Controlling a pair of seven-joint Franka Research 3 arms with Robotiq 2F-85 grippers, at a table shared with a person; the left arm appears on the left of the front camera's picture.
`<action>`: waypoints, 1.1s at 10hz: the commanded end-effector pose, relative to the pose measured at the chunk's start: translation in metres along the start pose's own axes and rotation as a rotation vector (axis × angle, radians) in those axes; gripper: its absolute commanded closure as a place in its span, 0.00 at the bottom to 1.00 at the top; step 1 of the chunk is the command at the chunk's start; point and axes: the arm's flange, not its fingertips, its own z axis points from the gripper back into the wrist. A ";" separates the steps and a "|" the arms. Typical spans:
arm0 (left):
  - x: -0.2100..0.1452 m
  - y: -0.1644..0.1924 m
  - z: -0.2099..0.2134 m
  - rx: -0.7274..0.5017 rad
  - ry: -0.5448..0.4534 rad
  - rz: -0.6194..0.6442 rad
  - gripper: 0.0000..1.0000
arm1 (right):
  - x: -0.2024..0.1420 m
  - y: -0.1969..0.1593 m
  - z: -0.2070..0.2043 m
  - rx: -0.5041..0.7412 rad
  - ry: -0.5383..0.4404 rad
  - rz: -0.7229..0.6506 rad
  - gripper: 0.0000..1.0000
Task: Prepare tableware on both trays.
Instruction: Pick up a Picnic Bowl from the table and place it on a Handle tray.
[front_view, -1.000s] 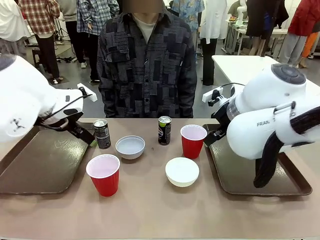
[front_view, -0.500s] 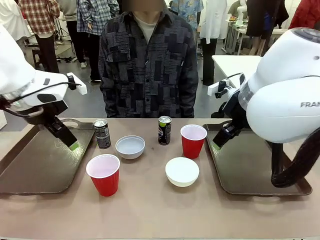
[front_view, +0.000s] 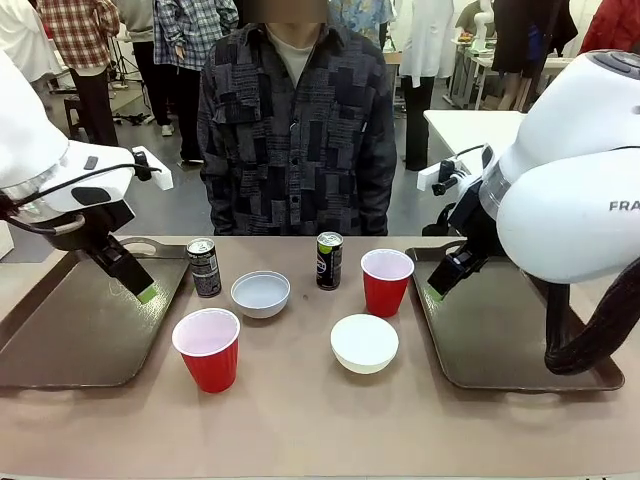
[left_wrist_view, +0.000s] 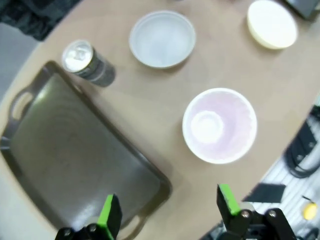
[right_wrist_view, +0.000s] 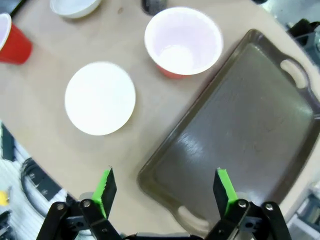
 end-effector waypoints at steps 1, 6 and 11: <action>-0.015 0.031 0.002 -0.277 0.026 0.088 0.00 | -0.014 -0.034 -0.004 0.235 0.083 -0.066 0.00; -0.080 0.139 0.012 -0.568 -0.054 0.375 0.00 | -0.090 -0.168 -0.005 0.765 -0.074 -0.304 0.00; -0.153 0.205 0.023 -0.643 -0.266 0.587 0.00 | -0.134 -0.224 0.010 0.865 -0.237 -0.424 0.00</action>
